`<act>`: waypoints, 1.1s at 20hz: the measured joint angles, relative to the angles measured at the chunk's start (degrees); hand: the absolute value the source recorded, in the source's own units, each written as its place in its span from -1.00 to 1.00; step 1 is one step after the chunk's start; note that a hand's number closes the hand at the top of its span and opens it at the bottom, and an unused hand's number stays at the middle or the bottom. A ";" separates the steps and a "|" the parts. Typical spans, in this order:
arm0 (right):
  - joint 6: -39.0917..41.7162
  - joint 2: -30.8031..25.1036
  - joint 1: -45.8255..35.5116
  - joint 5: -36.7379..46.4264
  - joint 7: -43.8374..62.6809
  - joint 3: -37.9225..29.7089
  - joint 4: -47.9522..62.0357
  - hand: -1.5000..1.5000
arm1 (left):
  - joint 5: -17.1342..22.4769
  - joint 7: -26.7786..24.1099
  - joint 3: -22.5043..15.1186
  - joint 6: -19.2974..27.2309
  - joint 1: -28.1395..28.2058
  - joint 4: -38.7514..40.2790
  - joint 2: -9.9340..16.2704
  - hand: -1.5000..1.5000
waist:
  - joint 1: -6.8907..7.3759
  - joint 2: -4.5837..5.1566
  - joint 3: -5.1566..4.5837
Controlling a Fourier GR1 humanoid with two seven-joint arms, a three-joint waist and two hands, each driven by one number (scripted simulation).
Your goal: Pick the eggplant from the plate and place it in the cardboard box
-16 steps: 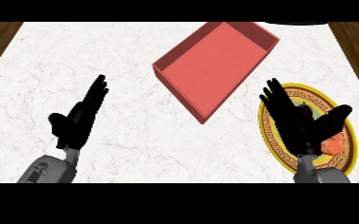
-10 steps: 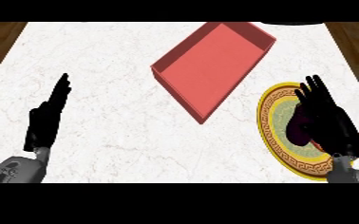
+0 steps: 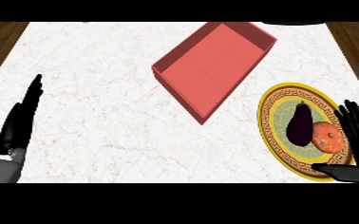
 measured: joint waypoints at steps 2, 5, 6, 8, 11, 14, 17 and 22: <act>3.70 -0.41 -0.60 0.53 -7.32 -1.35 5.84 -1.00 | -0.78 0.26 -0.09 0.61 0.60 -0.59 -0.06 0.00 | 0.33 -0.03 0.00; 5.54 -3.50 -3.05 4.56 -14.55 -2.35 13.12 -1.00 | -1.04 1.93 0.52 -0.48 -0.65 -0.46 0.82 0.00 | 0.52 0.00 -0.03; 5.70 -5.10 -3.68 6.07 -15.91 -2.52 14.95 -1.00 | -1.40 2.04 0.32 -0.12 -0.71 -0.49 0.30 0.00 | 0.58 0.01 -0.04; 4.81 -8.25 -4.53 10.24 -17.06 -1.45 16.88 -1.00 | -1.73 1.90 0.39 -0.07 -0.52 -0.61 0.27 0.00 | 0.87 0.02 -0.09; 5.18 -12.25 -6.99 15.67 -17.13 0.92 19.74 -1.00 | -2.26 2.69 0.42 -0.41 -1.31 -0.63 0.31 0.00 | 1.05 0.05 -0.12; 6.66 -15.42 -10.26 20.23 -15.65 3.69 21.18 -1.00 | -2.71 2.59 0.73 -0.54 -1.47 -0.28 -0.03 0.00 | 1.13 0.01 -0.19; 8.30 -17.40 -13.48 24.45 -12.30 6.90 21.47 -1.00 | -3.41 2.69 0.40 -0.32 -1.51 0.03 -1.24 0.00 | 1.12 -0.02 -0.24; 11.96 -18.02 -19.41 30.39 -7.95 11.14 23.60 -1.00 | -4.20 2.05 1.54 -0.93 -0.75 -0.03 -1.72 0.00 | 1.07 -0.07 -0.25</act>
